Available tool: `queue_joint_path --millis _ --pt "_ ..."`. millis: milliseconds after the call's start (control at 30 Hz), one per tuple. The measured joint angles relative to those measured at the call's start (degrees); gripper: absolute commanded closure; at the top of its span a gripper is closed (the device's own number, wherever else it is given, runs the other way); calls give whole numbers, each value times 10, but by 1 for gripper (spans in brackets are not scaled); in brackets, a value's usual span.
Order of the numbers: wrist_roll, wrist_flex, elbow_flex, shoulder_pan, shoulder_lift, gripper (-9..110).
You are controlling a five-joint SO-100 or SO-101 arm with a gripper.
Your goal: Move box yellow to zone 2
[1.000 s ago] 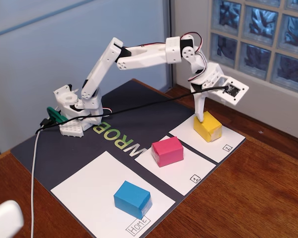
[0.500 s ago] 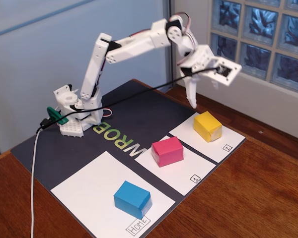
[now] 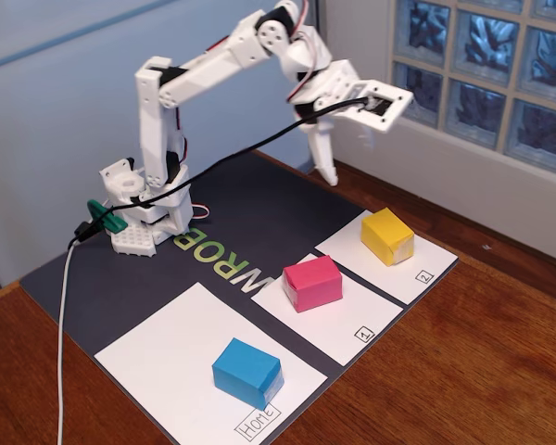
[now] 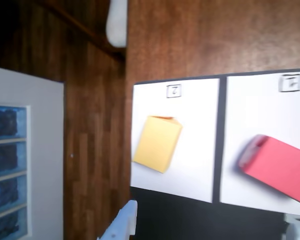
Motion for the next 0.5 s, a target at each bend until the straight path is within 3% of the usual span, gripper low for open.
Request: queue_joint_path --millis 200,367,500 --pt "-55 0 114 49 97 84" --pt "-127 -9 221 92 186 102" --pt "-190 -11 308 127 265 102"
